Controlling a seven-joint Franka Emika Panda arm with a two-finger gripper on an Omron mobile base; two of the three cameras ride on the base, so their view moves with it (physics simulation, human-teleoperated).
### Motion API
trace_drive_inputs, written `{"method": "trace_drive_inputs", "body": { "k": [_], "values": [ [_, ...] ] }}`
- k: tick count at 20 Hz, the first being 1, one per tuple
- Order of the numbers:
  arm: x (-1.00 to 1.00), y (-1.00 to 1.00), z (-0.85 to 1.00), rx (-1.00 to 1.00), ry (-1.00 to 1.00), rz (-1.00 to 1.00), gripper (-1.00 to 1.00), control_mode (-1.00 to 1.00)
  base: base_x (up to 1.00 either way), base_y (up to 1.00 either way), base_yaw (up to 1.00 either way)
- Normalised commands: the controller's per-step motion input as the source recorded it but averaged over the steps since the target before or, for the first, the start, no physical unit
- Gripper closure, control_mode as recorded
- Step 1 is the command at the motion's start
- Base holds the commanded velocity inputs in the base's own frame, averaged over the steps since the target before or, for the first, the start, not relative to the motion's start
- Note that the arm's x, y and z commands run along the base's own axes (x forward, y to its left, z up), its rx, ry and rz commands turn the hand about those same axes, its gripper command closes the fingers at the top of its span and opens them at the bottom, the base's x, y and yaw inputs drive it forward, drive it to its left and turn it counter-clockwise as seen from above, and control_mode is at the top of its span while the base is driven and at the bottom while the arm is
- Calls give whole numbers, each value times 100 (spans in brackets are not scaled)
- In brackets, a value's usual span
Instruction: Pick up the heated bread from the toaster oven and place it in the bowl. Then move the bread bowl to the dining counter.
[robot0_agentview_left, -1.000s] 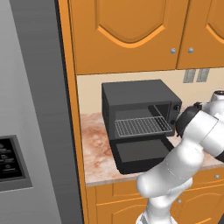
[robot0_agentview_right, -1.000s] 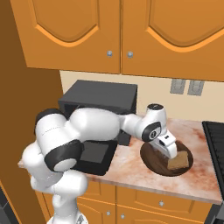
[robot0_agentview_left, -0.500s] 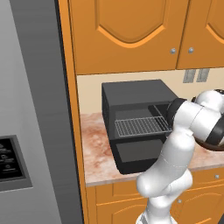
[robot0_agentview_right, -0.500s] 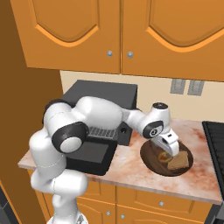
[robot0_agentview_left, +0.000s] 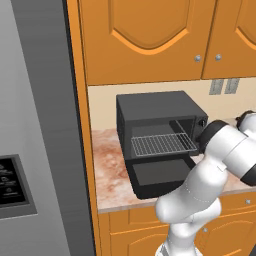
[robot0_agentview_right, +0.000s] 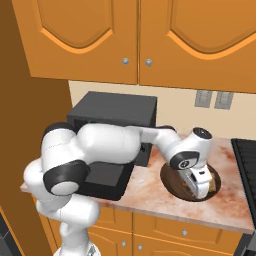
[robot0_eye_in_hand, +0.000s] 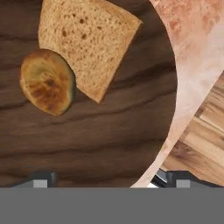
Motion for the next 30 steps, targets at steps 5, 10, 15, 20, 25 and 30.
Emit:
{"method": "trace_drive_inputs", "body": {
  "k": [5, 10, 15, 20, 25, 30],
  "values": [
    [-6, -9, -39, 19, 0, -12, -100, -100, 0, 0, 0],
    [15, 0, -30, 7, -5, -9, -100, -100, 0, 0, 0],
    [29, 0, -29, 1, -11, -10, -100, -100, 0, 0, 0],
    [14, 0, -29, 0, -9, -11, -100, -100, 0, 0, 0],
    [0, 0, -11, 0, -11, -10, 100, -100, 0, 0, 0],
    [0, 0, 0, 0, 0, 0, 100, -100, 0, 0, 0]
  ]
}}
